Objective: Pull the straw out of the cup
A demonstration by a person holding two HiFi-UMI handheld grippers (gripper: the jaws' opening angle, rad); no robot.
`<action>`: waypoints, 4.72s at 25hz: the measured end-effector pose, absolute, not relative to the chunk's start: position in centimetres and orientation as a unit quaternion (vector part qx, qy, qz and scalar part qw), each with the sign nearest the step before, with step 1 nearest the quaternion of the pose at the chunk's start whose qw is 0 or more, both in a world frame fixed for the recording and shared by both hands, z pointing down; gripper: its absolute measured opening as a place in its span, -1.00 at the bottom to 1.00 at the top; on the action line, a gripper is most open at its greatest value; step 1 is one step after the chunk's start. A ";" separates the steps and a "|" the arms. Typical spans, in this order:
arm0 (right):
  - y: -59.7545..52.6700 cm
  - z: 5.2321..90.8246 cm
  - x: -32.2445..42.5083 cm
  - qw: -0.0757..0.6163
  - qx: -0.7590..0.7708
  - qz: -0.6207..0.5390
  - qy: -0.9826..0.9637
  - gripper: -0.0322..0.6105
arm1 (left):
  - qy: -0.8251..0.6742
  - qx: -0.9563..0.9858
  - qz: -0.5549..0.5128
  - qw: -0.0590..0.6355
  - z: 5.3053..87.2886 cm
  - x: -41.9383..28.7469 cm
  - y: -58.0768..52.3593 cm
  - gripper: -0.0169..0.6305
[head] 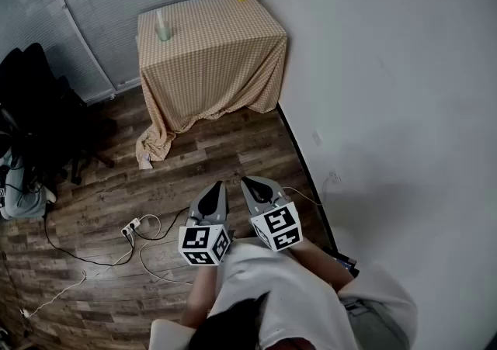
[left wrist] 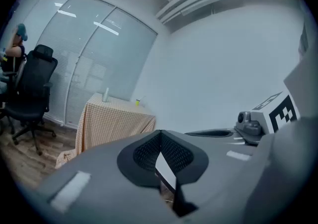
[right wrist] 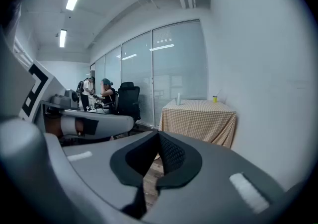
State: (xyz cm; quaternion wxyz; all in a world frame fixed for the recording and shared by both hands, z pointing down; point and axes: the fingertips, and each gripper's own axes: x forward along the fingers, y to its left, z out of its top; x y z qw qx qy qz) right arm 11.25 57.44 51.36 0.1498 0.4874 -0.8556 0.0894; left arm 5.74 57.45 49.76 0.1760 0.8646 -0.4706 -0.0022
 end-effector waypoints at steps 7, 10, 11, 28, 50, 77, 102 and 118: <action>57.3 51.9 10.1 0.130 0.471 0.122 -0.864 -0.88 | -0.464 0.869 -0.023 0.169 49.5 5.2 57.3 -0.91; 57.5 52.0 9.3 0.122 0.459 0.137 -0.870 -0.88 | -0.449 0.877 -0.025 0.169 49.6 4.9 57.8 -0.91; 57.7 52.1 9.0 0.122 0.454 0.137 -0.872 -0.88 | -0.446 0.878 -0.021 0.170 49.7 4.8 57.9 -0.91; 56.9 52.9 7.2 0.117 0.412 0.142 -0.892 -0.88 | -0.445 0.874 -0.008 0.194 51.8 3.6 57.4 -0.91; 42.4 55.2 5.9 0.185 0.349 0.117 -0.911 -0.88 | -0.491 0.840 0.007 0.230 52.7 2.6 43.1 -0.91; 28.0 53.8 13.8 0.140 0.297 0.173 -0.929 -0.88 | -0.495 0.832 -0.020 0.251 53.1 9.2 29.7 -0.91; 24.7 56.1 12.8 0.181 0.302 0.180 -0.919 -0.88 | -0.472 0.839 -0.013 0.272 54.7 8.0 24.8 -0.91; 15.9 56.7 8.8 0.209 0.329 0.164 -0.906 -0.88 | -0.444 0.852 -0.009 0.278 54.8 4.6 15.5 -0.91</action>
